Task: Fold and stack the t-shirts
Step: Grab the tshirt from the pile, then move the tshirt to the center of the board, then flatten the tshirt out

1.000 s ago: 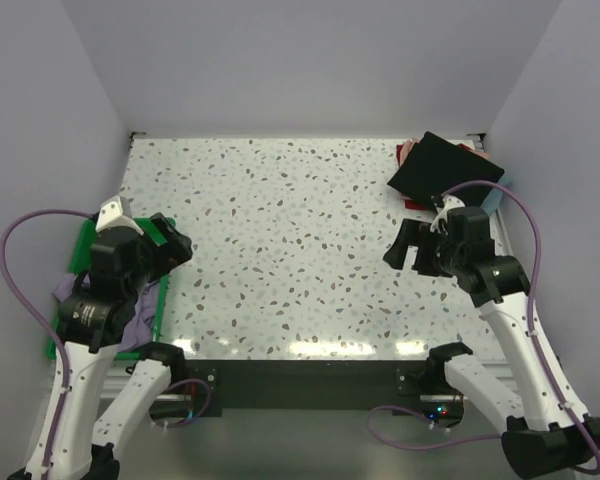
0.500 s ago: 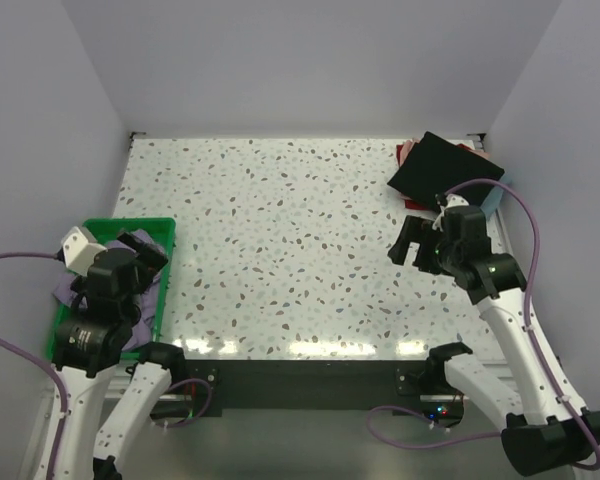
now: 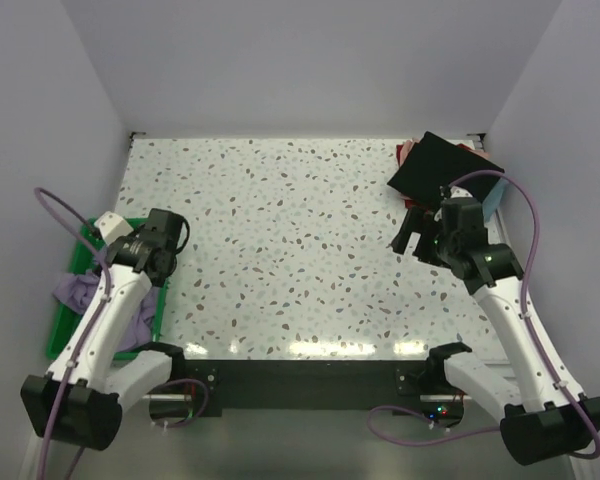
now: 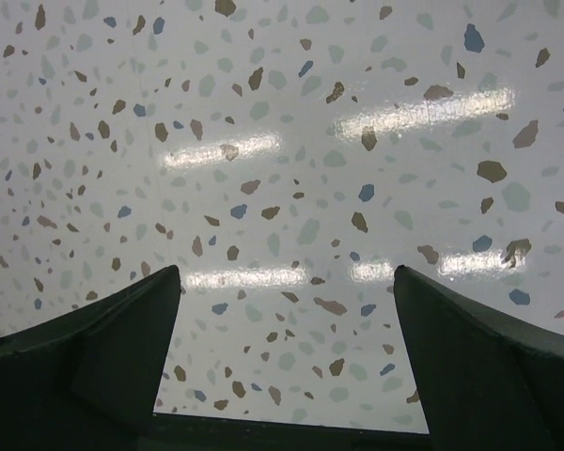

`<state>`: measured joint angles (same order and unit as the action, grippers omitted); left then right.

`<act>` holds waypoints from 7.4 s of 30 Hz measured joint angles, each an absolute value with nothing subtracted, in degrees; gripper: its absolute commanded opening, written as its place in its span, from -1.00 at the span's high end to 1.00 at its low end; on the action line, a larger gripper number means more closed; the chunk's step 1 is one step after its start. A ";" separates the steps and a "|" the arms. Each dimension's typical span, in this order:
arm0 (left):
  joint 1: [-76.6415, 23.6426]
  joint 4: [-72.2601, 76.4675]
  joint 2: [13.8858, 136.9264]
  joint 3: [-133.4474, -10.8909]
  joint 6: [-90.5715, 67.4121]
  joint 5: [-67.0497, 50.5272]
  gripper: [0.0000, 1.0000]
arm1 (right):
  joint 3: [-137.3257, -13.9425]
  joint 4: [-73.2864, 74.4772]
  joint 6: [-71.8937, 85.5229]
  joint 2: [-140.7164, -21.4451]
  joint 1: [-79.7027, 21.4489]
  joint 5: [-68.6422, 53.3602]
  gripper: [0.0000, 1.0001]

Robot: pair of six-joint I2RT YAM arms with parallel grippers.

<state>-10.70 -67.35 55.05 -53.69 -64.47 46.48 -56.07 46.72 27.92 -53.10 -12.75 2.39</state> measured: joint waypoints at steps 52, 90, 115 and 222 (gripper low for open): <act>18.00 -43.55 72.10 -74.94 -44.51 21.89 1.00 | -65.54 39.62 35.64 -72.14 -12.75 -0.23 -0.94; -7.42 -48.47 70.48 -59.44 -30.96 -6.96 -1.00 | -56.75 41.23 36.12 -67.07 -12.75 0.56 -0.90; -9.23 -33.45 94.24 -76.20 -33.89 0.30 -0.64 | -49.17 43.62 40.25 -58.06 -12.75 0.45 -0.86; 4.47 -32.23 73.58 -56.82 -36.36 -8.32 1.00 | -69.43 34.83 39.86 -106.56 -22.33 3.70 0.14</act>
<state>4.47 -32.23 73.58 -56.82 -36.36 -8.32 -69.43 34.83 39.86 -106.56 -22.33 3.70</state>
